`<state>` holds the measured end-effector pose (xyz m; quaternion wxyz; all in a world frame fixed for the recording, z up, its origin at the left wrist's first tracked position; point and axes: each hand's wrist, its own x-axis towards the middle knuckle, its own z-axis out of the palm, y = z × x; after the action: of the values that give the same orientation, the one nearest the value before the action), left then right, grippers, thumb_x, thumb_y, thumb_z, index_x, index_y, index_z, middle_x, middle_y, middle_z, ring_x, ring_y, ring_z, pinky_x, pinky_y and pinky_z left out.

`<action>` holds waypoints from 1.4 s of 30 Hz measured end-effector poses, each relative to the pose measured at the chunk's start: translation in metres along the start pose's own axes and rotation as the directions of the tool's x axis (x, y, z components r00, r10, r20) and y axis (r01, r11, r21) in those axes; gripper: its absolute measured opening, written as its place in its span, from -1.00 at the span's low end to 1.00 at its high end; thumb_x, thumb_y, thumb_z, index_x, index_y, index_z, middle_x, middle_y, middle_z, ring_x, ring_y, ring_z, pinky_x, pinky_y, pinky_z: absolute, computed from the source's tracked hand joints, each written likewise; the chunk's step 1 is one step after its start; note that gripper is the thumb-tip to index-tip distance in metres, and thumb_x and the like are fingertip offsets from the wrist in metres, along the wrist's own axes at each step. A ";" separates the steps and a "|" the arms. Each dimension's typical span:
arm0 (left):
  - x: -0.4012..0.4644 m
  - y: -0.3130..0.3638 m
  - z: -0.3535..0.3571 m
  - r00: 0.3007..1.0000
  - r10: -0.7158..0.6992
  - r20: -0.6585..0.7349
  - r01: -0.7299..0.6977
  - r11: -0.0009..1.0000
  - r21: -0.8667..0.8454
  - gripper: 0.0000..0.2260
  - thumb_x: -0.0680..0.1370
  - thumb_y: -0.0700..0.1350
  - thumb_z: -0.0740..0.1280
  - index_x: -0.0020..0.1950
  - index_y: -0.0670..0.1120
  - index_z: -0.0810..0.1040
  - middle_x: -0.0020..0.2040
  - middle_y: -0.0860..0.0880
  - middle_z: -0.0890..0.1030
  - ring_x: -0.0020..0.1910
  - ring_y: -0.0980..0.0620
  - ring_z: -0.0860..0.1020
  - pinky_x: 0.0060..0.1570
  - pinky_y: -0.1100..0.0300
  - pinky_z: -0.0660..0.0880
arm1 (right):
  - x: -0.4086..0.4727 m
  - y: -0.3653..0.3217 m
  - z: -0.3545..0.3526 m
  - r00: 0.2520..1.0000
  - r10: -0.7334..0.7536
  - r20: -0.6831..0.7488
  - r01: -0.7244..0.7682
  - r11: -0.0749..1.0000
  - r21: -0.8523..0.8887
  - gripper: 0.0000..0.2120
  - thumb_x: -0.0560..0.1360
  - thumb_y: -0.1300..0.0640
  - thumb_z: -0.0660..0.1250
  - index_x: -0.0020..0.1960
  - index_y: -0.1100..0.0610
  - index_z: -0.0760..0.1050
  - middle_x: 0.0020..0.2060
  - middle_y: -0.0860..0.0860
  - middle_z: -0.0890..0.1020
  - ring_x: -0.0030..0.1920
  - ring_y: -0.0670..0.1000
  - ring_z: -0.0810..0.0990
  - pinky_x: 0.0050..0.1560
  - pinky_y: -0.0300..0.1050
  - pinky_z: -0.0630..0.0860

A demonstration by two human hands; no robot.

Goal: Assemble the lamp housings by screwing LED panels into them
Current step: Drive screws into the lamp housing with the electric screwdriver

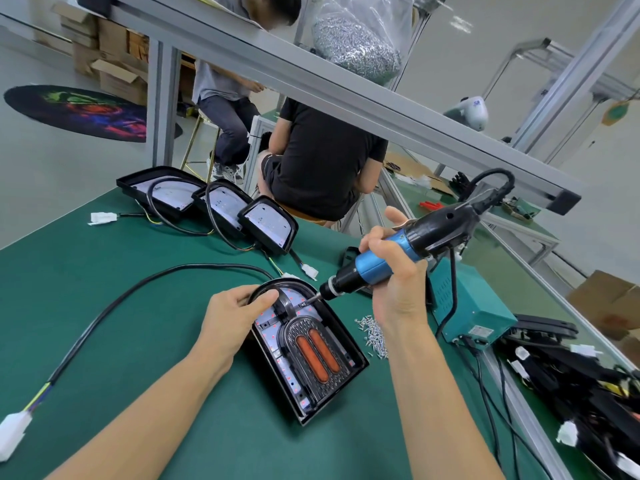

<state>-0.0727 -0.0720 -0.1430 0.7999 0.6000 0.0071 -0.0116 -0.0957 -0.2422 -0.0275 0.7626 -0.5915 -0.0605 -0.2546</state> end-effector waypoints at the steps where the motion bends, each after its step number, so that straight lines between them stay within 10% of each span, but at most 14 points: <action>1: 0.000 0.000 0.000 1.000 -0.001 0.000 0.001 1.000 -0.005 -0.93 0.47 -0.23 0.42 -0.07 -0.13 0.67 -0.17 0.00 0.71 -0.22 0.15 0.64 -0.20 0.40 0.53 | 0.000 -0.001 -0.002 1.000 0.011 0.014 -0.011 1.000 0.005 -0.63 0.30 0.31 0.36 0.05 0.02 0.55 -0.30 0.01 0.50 -0.13 0.10 0.47 0.00 -0.05 0.44; 20: -0.002 0.002 0.001 1.000 0.014 0.002 -0.014 1.000 -0.005 -0.90 0.49 -0.24 0.41 -0.03 -0.19 0.66 -0.14 -0.03 0.71 -0.25 0.19 0.63 -0.24 0.43 0.51 | -0.001 0.008 0.019 0.980 -0.142 -0.140 0.139 0.990 -0.034 -0.76 0.26 0.28 0.34 -0.38 -0.07 0.59 -0.26 0.18 0.41 -0.22 0.15 0.40 -0.21 -0.06 0.37; 26: -0.003 0.002 0.000 1.000 0.012 0.003 -0.012 1.000 -0.014 -0.92 0.49 -0.24 0.41 -0.05 -0.17 0.66 -0.16 -0.01 0.71 -0.25 0.18 0.64 -0.24 0.43 0.51 | 0.002 0.009 0.021 0.978 -0.154 -0.138 0.151 0.988 -0.031 -0.72 0.31 0.32 0.31 -0.41 -0.05 0.51 -0.48 -0.07 0.47 -0.36 0.09 0.39 -0.27 -0.09 0.36; 42: -0.001 0.000 -0.001 1.000 0.008 -0.005 -0.008 1.000 0.022 -0.89 0.49 -0.21 0.41 -0.01 -0.17 0.66 -0.13 -0.03 0.71 -0.19 0.13 0.65 -0.16 0.39 0.54 | 0.001 0.010 0.020 0.980 -0.146 -0.136 0.143 0.989 -0.034 -0.72 0.31 0.32 0.33 -0.27 -0.08 0.55 -0.46 -0.02 0.49 -0.33 0.09 0.43 -0.19 0.00 0.39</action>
<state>-0.0738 -0.0707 -0.1434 0.7933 0.6088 0.0068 -0.0071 -0.0864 -0.2217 -0.0298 0.7372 -0.5759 -0.0474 -0.3502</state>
